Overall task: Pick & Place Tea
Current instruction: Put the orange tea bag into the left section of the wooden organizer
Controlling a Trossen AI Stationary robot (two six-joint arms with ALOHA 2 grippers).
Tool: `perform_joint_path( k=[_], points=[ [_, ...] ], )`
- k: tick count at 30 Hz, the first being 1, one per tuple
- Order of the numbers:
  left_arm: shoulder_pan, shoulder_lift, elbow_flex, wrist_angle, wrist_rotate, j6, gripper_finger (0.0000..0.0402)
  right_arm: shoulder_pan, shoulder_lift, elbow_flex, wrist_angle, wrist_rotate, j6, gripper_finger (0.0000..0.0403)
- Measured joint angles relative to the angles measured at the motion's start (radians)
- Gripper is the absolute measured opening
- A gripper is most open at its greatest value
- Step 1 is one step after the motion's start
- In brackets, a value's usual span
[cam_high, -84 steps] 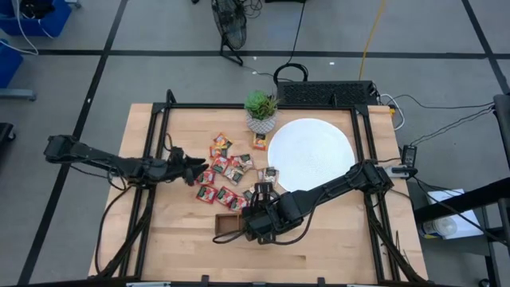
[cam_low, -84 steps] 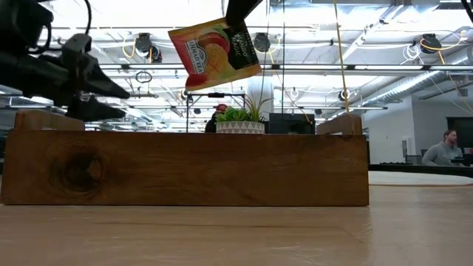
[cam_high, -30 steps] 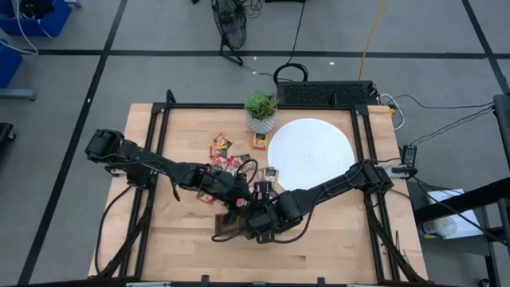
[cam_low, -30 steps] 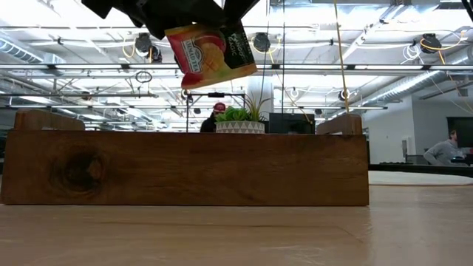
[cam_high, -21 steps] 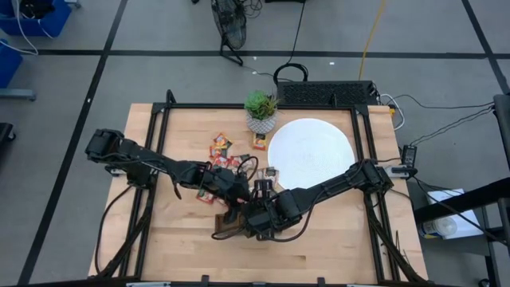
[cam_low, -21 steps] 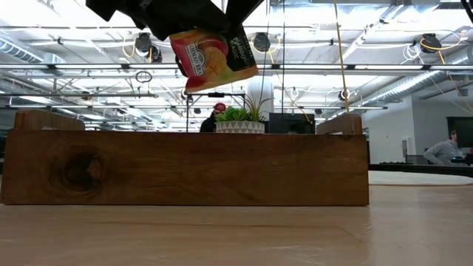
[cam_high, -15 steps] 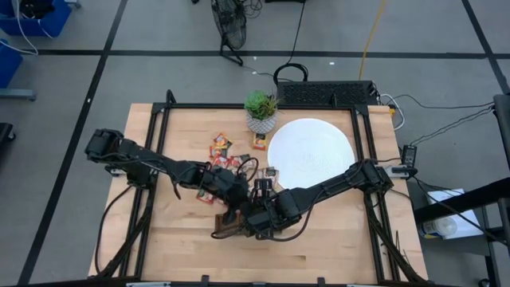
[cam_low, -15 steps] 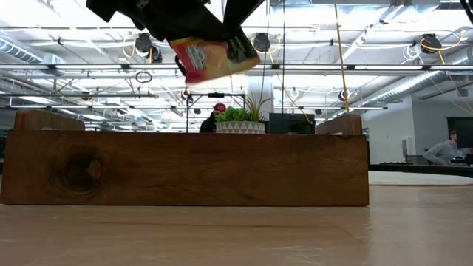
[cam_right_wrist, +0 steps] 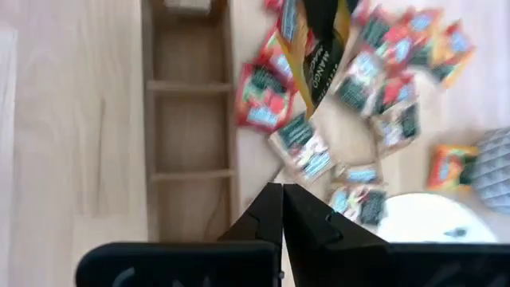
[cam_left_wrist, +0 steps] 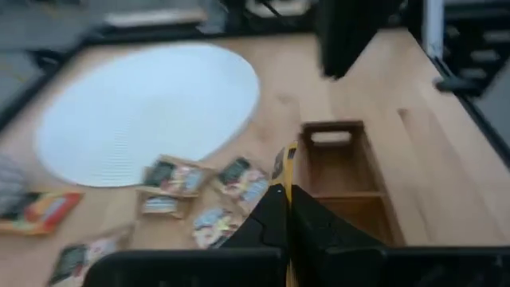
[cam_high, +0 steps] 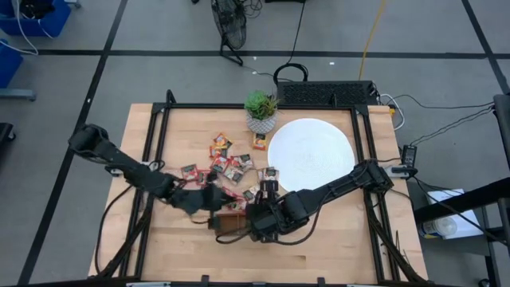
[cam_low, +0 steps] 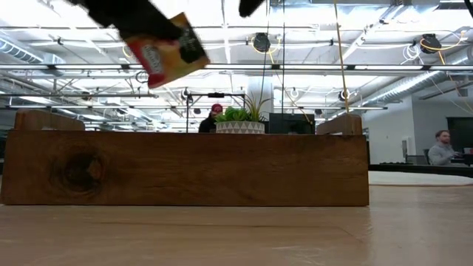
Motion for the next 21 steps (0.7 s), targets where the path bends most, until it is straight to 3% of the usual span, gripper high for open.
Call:
perform_joint_path(
  k=[5, 9, 14, 21],
  points=[
    [-0.111, -0.048, -0.271, 0.553, -0.084, 0.153, 0.0001, 0.019, -0.007, 0.000, 0.005, 0.105, -0.024, 0.0000],
    [-0.178, -0.020, -0.463, 0.975, -0.098, 0.249, 0.0001, 0.015, -0.007, 0.000, 0.012, 0.116, -0.029, 0.0000],
    [-0.218, 0.073, -0.543, 1.142, -0.125, 0.219, 0.0001, 0.013, -0.007, 0.000, 0.022, 0.119, -0.038, 0.0000],
    [-0.218, 0.324, -0.455, 1.262, -0.100, 0.206, 0.0000, 0.008, -0.007, 0.000, 0.047, 0.119, -0.050, 0.0000]
  ],
)
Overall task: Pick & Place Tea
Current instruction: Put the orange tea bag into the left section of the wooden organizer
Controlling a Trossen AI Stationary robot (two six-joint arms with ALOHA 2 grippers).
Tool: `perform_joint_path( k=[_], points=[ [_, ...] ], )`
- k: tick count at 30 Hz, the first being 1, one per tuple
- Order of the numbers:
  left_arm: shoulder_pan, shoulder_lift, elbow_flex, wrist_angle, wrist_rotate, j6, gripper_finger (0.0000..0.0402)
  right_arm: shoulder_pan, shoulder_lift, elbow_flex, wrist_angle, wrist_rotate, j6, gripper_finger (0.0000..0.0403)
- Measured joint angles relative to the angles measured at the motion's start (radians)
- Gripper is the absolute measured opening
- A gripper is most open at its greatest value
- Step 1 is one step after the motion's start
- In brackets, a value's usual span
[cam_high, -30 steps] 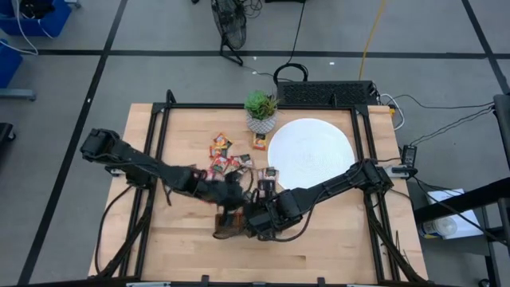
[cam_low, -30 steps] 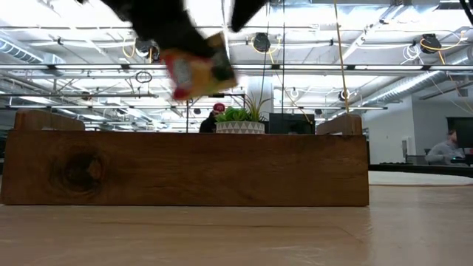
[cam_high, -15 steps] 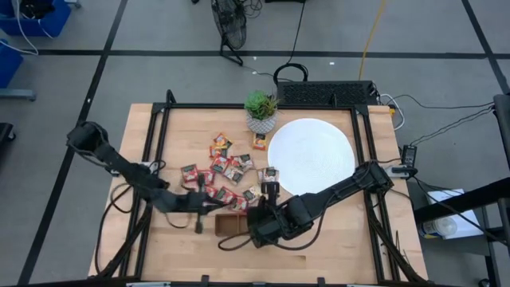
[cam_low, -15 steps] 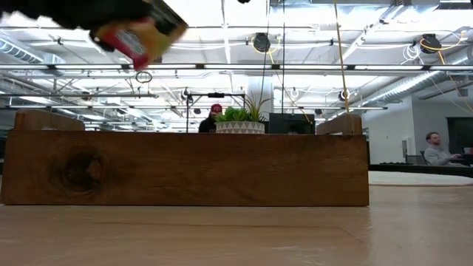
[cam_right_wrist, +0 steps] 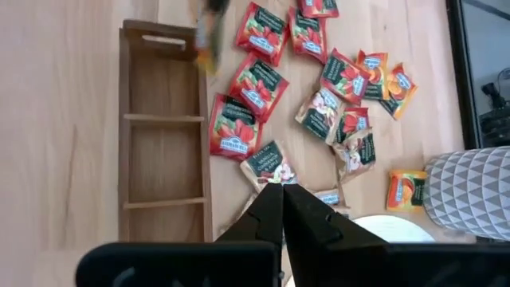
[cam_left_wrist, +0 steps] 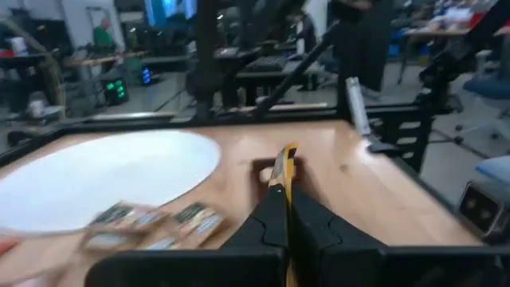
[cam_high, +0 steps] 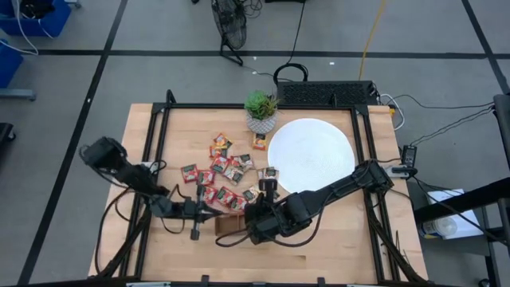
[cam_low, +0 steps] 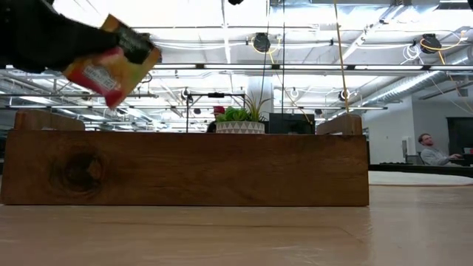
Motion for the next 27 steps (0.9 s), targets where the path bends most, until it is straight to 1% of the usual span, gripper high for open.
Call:
perform_joint_path(
  k=[4, 7, 11, 16, 21, 23, 27],
  points=[
    [0.000, 0.140, 0.068, 0.111, 0.053, 0.042, 0.0000, 0.000, 0.000, 0.000, 0.004, 0.000, 0.000, 0.0000],
    [0.000, 0.224, 0.107, 0.143, 0.052, 0.034, 0.0000, 0.000, 0.000, 0.000, 0.004, 0.000, -0.004, 0.0000],
    [0.002, 0.307, 0.125, 0.184, 0.035, 0.037, 0.0000, 0.000, 0.000, 0.000, 0.007, 0.000, -0.004, 0.0000],
    [0.013, 0.355, 0.125, 0.184, -0.005, 0.032, 0.0000, 0.000, 0.000, 0.000, 0.012, 0.000, -0.004, 0.0000],
    [0.024, 0.353, 0.125, 0.184, -0.010, 0.035, 0.0000, 0.000, 0.000, 0.000, 0.012, 0.000, -0.004, 0.0000],
    [0.024, 0.353, 0.125, 0.170, -0.033, 0.027, 0.0001, 0.000, 0.000, 0.000, 0.012, 0.000, -0.004, 0.0000],
    [0.023, 0.352, 0.125, 0.123, -0.058, 0.010, 0.0022, 0.000, 0.000, 0.000, 0.012, 0.000, -0.004, 0.0000]
  ],
)
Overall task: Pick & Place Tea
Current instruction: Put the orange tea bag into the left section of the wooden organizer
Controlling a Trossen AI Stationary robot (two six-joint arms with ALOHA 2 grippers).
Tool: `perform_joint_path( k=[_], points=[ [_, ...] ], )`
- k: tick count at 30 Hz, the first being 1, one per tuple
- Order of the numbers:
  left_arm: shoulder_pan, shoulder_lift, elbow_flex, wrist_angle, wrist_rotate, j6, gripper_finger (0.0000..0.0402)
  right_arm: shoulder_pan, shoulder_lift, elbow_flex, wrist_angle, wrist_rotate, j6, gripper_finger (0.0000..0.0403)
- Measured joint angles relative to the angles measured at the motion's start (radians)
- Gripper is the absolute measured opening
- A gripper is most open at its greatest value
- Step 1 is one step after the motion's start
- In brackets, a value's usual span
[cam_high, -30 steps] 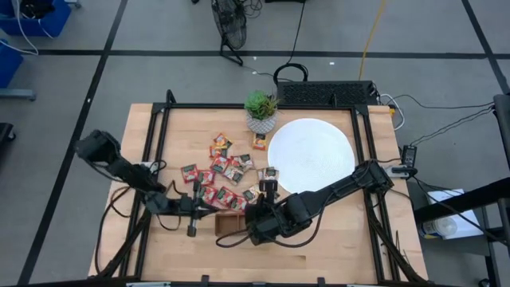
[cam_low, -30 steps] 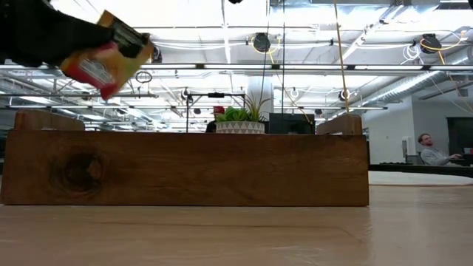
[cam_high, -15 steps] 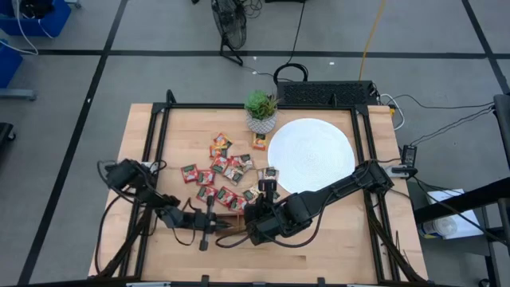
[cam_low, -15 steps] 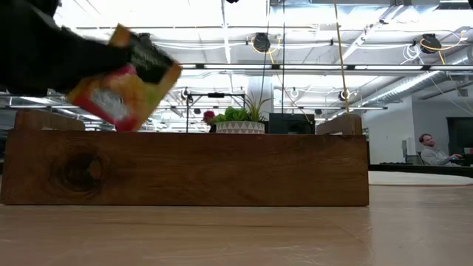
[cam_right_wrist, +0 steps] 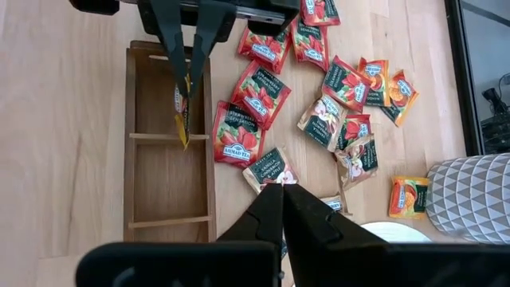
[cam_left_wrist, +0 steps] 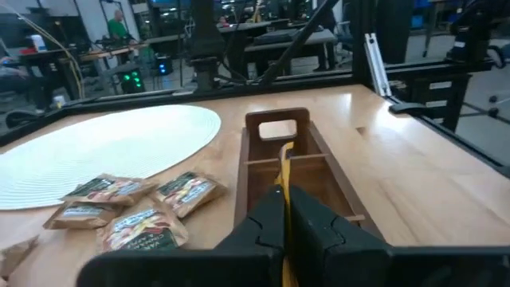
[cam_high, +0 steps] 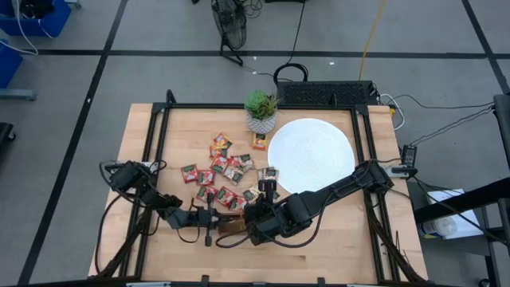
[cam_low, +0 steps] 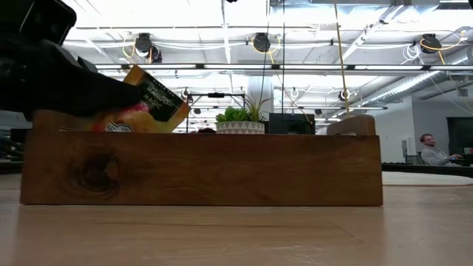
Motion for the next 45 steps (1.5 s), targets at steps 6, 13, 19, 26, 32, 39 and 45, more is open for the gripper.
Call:
perform_joint_path(
  k=[6, 13, 19, 26, 32, 39, 45],
  points=[
    [-0.004, 0.000, 0.000, 0.004, -0.076, 0.003, 0.0071, 0.000, 0.000, 0.000, 0.000, -0.002, 0.000, 0.0000],
    [-0.026, 0.000, -0.001, 0.009, -0.196, 0.041, 0.0168, 0.000, 0.000, 0.000, 0.000, -0.003, 0.000, 0.0000],
    [-0.067, -0.116, -0.002, 0.012, -0.216, 0.186, 0.0231, 0.000, 0.000, 0.000, 0.000, -0.003, 0.000, 0.0000],
    [-0.086, -0.399, 0.061, -0.548, -0.186, 0.082, 0.0242, 0.000, -0.003, 0.000, -0.015, -0.003, 0.000, 0.0000],
    [0.072, -0.528, 0.374, -1.556, 0.138, -0.244, 0.0208, 0.000, -0.011, 0.000, -0.019, -0.004, 0.004, 0.0000],
    [0.243, -0.528, 0.508, -1.818, 0.426, -0.309, 0.0183, 0.006, -0.011, 0.000, -0.027, -0.006, 0.008, 0.0000],
    [0.297, -0.514, 0.508, -1.827, 0.632, -0.286, 0.0183, 0.007, -0.011, 0.000, -0.042, -0.008, 0.027, 0.0000]
  ],
)
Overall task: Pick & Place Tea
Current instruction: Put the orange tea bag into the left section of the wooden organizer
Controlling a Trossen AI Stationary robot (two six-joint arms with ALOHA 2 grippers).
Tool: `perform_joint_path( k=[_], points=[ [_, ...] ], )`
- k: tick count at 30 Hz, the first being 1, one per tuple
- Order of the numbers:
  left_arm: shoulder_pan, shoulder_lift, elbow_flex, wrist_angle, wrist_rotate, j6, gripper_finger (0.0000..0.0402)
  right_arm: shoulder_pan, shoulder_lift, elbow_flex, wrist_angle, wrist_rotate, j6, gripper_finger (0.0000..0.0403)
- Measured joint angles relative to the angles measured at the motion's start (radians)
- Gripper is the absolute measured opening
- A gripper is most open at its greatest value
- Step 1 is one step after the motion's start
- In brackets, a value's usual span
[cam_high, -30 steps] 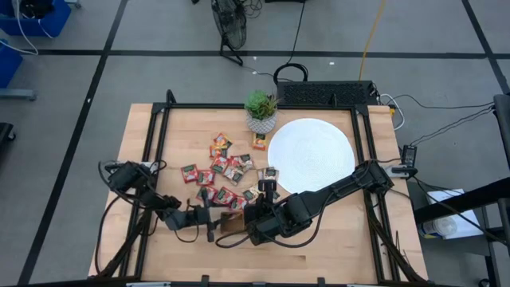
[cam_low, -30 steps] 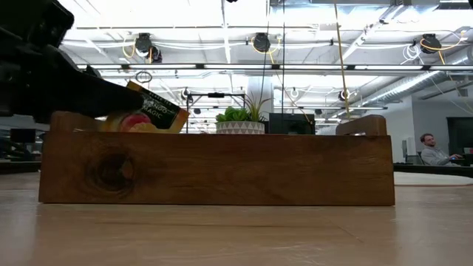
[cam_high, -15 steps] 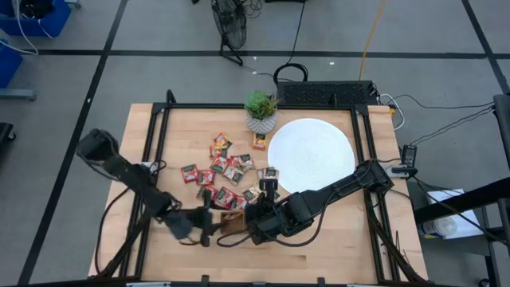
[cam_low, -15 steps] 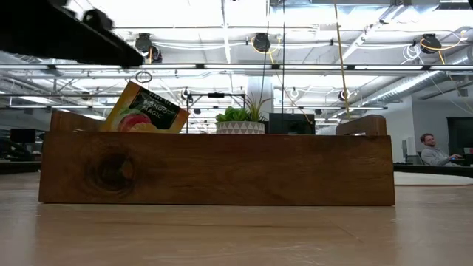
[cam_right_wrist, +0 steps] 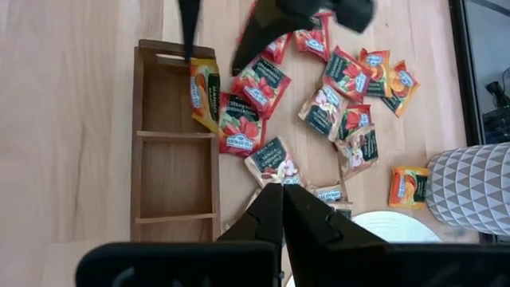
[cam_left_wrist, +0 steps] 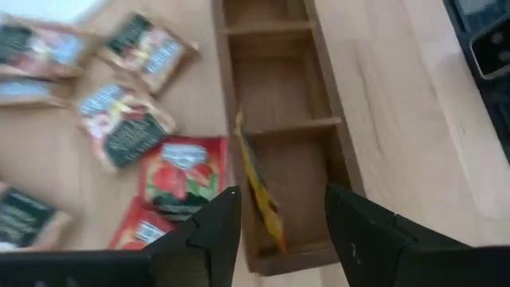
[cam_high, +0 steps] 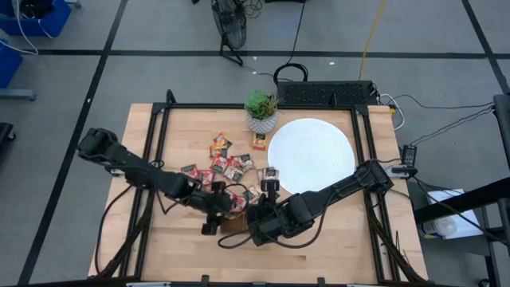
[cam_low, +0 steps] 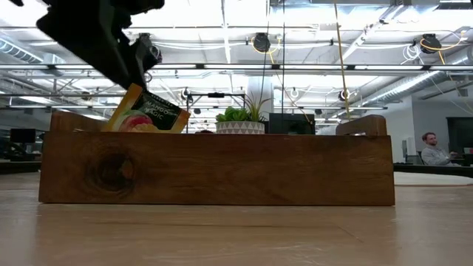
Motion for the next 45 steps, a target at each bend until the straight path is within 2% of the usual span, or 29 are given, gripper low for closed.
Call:
perform_joint_path(
  k=[12, 15, 19, 24, 26, 33, 36, 40, 45],
  points=[
    [0.050, -0.002, 0.000, -0.001, 0.001, -0.015, 0.0183, 0.000, 0.000, 0.000, 0.003, 0.000, 0.000, 0.0000],
    [0.066, -0.002, 0.000, -0.002, 0.005, -0.046, 0.0171, 0.000, 0.000, 0.000, 0.003, 0.000, 0.000, 0.0000],
    [0.087, -0.002, 0.000, -0.025, 0.038, -0.076, 0.0121, 0.000, 0.000, 0.000, 0.003, 0.000, 0.000, 0.0000],
    [0.096, -0.002, 0.000, -0.044, 0.055, -0.056, 0.0020, 0.000, 0.000, 0.000, 0.003, 0.000, 0.000, 0.0000],
    [0.096, -0.002, 0.000, -0.042, 0.056, -0.025, 0.0009, 0.000, 0.000, 0.000, 0.003, 0.000, 0.000, 0.0000],
    [0.091, -0.002, 0.000, -0.050, 0.057, -0.004, 0.0016, 0.000, -0.001, 0.000, 0.003, 0.000, 0.000, 0.0000],
    [0.104, -0.002, 0.000, -0.094, 0.076, 0.014, 0.0032, 0.000, -0.001, 0.000, 0.003, 0.000, 0.000, 0.0000],
    [0.127, -0.002, 0.000, -0.107, 0.140, 0.021, 0.0085, 0.000, -0.001, 0.000, 0.002, 0.000, 0.000, 0.0000],
    [0.143, -0.002, 0.000, -0.103, 0.152, 0.055, 0.0169, 0.000, -0.001, 0.000, 0.001, 0.000, 0.000, 0.0000]
  ],
)
